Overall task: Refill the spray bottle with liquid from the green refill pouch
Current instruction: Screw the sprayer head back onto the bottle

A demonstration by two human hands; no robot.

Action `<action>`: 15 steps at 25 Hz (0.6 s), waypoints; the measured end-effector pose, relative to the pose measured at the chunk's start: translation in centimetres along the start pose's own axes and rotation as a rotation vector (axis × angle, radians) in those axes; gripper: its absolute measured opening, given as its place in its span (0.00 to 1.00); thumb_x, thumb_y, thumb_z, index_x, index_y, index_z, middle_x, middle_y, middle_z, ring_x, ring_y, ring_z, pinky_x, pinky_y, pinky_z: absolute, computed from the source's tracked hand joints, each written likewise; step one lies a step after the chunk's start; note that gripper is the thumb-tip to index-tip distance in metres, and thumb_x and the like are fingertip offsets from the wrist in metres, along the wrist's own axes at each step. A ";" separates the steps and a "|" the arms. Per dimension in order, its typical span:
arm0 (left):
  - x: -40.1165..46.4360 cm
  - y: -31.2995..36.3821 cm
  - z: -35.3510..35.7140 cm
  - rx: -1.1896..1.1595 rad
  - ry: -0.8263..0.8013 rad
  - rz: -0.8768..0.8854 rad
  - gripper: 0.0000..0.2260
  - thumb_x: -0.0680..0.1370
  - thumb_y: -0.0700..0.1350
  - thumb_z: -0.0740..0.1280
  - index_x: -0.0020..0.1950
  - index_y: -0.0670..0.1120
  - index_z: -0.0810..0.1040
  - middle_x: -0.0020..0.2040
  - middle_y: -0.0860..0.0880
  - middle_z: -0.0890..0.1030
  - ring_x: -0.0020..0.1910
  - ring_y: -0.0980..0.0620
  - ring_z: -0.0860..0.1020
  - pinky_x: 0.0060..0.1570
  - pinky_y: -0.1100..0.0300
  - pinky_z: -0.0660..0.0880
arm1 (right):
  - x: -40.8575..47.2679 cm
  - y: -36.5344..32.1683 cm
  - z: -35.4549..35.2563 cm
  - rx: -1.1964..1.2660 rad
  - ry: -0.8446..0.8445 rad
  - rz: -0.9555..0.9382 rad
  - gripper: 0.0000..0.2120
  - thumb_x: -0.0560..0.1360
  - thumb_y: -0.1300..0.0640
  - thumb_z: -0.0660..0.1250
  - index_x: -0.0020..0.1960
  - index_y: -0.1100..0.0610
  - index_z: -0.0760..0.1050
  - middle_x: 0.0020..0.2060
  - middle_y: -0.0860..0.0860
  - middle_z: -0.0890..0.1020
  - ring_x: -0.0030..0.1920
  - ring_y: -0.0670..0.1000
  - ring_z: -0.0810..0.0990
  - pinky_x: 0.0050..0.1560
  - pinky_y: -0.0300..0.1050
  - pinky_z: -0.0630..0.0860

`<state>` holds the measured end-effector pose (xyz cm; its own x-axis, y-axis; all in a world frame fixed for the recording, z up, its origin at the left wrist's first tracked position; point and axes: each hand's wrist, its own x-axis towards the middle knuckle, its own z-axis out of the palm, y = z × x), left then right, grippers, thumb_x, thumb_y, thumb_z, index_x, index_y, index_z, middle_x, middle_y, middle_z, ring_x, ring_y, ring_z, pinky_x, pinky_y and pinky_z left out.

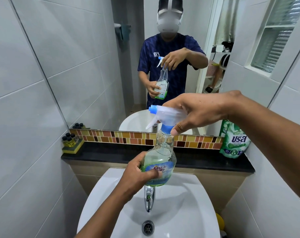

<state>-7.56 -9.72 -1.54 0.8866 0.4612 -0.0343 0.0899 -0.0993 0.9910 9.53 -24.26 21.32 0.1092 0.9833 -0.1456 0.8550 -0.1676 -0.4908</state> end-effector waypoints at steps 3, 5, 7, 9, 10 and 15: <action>0.2 0.1 -0.2 -0.009 0.003 -0.003 0.24 0.69 0.36 0.78 0.61 0.56 0.82 0.52 0.54 0.88 0.53 0.54 0.86 0.49 0.57 0.85 | 0.5 0.3 0.2 0.025 0.068 -0.015 0.15 0.76 0.50 0.79 0.61 0.49 0.81 0.55 0.51 0.83 0.54 0.51 0.83 0.54 0.50 0.83; 0.1 0.0 -0.2 -0.027 0.007 -0.006 0.24 0.67 0.40 0.78 0.61 0.56 0.82 0.52 0.53 0.88 0.54 0.52 0.86 0.50 0.56 0.85 | 1.1 0.7 0.6 0.001 0.112 -0.019 0.20 0.75 0.44 0.79 0.62 0.51 0.82 0.55 0.54 0.84 0.54 0.54 0.84 0.56 0.58 0.83; 0.1 0.1 -0.2 -0.042 0.013 -0.002 0.25 0.65 0.42 0.78 0.61 0.56 0.81 0.52 0.54 0.88 0.54 0.52 0.86 0.50 0.57 0.85 | 1.2 1.1 1.0 0.076 0.145 -0.062 0.21 0.75 0.46 0.78 0.66 0.51 0.80 0.57 0.52 0.83 0.56 0.52 0.83 0.56 0.52 0.83; 0.3 0.1 -0.4 -0.043 0.014 -0.002 0.26 0.65 0.43 0.78 0.61 0.56 0.81 0.52 0.54 0.88 0.54 0.52 0.86 0.49 0.58 0.84 | 1.0 1.2 1.3 0.175 0.166 -0.101 0.21 0.77 0.51 0.78 0.67 0.51 0.79 0.57 0.49 0.82 0.56 0.49 0.83 0.55 0.45 0.82; 0.3 0.1 -0.5 -0.038 0.013 -0.007 0.25 0.65 0.43 0.78 0.61 0.56 0.81 0.52 0.54 0.88 0.54 0.52 0.86 0.49 0.58 0.84 | 0.9 1.3 1.6 0.201 0.177 -0.111 0.19 0.77 0.52 0.78 0.66 0.52 0.80 0.55 0.49 0.82 0.55 0.49 0.83 0.54 0.44 0.82; 0.0 0.1 -0.5 -0.018 -0.003 -0.006 0.25 0.65 0.42 0.77 0.61 0.55 0.81 0.52 0.54 0.88 0.54 0.52 0.86 0.48 0.59 0.84 | 1.2 2.2 2.4 0.262 0.237 -0.132 0.20 0.71 0.49 0.82 0.57 0.58 0.83 0.51 0.57 0.82 0.51 0.61 0.83 0.50 0.58 0.82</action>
<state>-7.79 -9.29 -1.41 0.8873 0.4595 -0.0405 0.0872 -0.0809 0.9929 10.33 -23.64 18.00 0.1474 0.9815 0.1218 0.7139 -0.0204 -0.7000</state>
